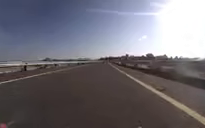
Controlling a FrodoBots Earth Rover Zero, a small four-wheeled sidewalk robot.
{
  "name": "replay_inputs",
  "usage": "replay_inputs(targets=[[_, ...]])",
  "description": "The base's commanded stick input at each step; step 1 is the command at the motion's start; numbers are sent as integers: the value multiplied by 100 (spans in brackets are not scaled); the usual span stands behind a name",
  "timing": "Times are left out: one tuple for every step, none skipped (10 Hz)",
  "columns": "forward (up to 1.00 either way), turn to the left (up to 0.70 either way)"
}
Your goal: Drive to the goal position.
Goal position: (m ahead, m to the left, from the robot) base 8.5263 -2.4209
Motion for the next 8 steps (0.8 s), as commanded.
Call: replay_inputs(targets=[[70,0],[70,0],[70,0],[70,0],[70,0],[70,0],[70,0],[70,0]])
